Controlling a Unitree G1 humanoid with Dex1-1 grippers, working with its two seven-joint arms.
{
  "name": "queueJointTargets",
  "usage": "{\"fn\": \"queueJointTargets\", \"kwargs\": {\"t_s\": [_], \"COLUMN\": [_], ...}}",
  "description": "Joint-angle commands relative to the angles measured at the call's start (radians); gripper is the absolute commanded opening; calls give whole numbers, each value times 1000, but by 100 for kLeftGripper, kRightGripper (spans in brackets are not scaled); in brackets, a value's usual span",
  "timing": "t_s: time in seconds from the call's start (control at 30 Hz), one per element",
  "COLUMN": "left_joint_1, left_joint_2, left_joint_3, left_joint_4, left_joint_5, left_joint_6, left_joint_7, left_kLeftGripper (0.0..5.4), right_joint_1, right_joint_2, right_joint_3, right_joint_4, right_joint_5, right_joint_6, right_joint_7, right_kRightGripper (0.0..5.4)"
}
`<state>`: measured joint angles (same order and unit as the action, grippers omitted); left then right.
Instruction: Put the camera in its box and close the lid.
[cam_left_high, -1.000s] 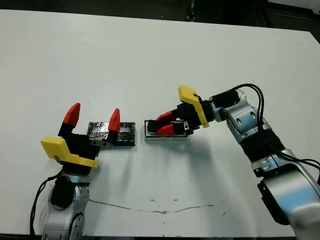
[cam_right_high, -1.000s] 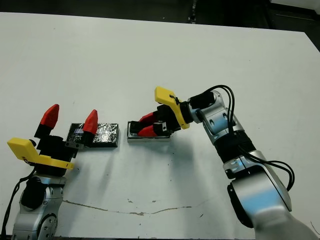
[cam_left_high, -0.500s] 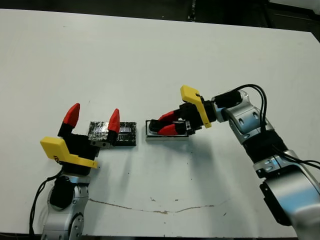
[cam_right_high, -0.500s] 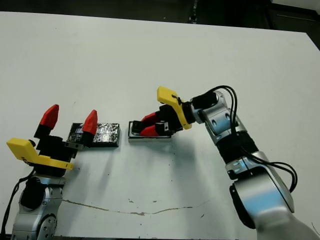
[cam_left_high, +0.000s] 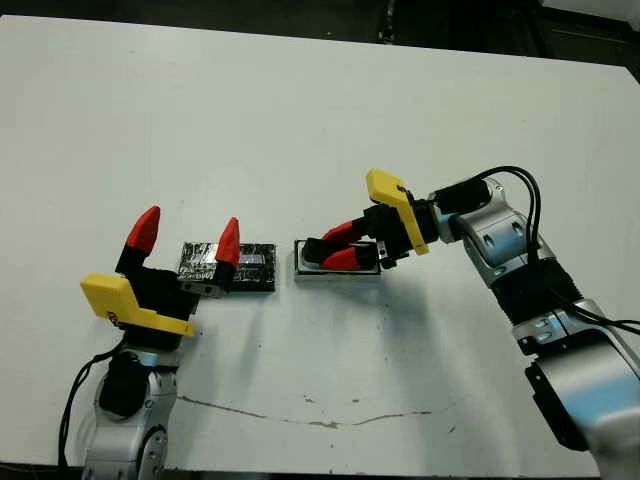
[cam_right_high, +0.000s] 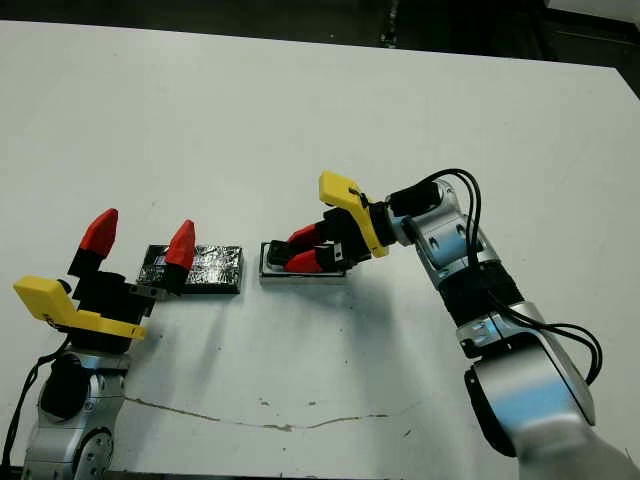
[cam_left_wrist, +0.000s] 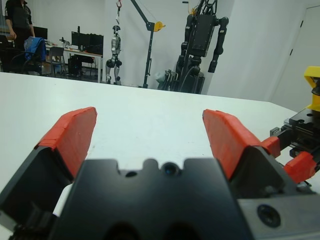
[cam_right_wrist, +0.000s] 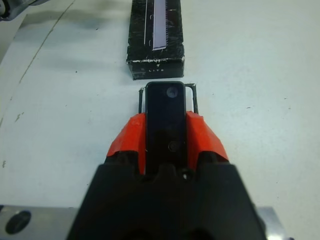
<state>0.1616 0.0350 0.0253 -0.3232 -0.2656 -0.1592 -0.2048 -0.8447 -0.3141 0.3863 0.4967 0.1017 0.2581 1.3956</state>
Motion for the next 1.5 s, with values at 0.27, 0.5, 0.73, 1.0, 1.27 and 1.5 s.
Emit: {"fn": "queueJointTargets", "kwargs": {"t_s": [0.27,0.5,0.73,1.0,1.27,1.5], "left_joint_1": [16,13,13,16,23,19], "left_joint_2": [-1,3,0,1,9,48], "left_joint_3": [0,1,0,1,3,24], "left_joint_4": [-3,8,2,5,-8,-21], "left_joint_5": [-3,3,-3,-9,-2,15], "left_joint_6": [8,-6,6,-1,10,18], "left_joint_7": [3,-4,0,-7,-4,-15], "left_kLeftGripper": [540,540,540,540,540,540], "right_joint_1": [34,42,58,90,303,659], "right_joint_2": [-67,-64,-82,-149,-190,-118], "right_joint_3": [8,-1,-33,-131,-387,-594], "right_joint_4": [-13,-29,-76,-232,-544,-788], "right_joint_5": [-49,-44,-13,79,293,362], "right_joint_6": [11,42,34,89,186,183], "right_joint_7": [-18,-27,-10,-8,-177,-508], "right_kRightGripper": [316,404,500,540,510,413]}}
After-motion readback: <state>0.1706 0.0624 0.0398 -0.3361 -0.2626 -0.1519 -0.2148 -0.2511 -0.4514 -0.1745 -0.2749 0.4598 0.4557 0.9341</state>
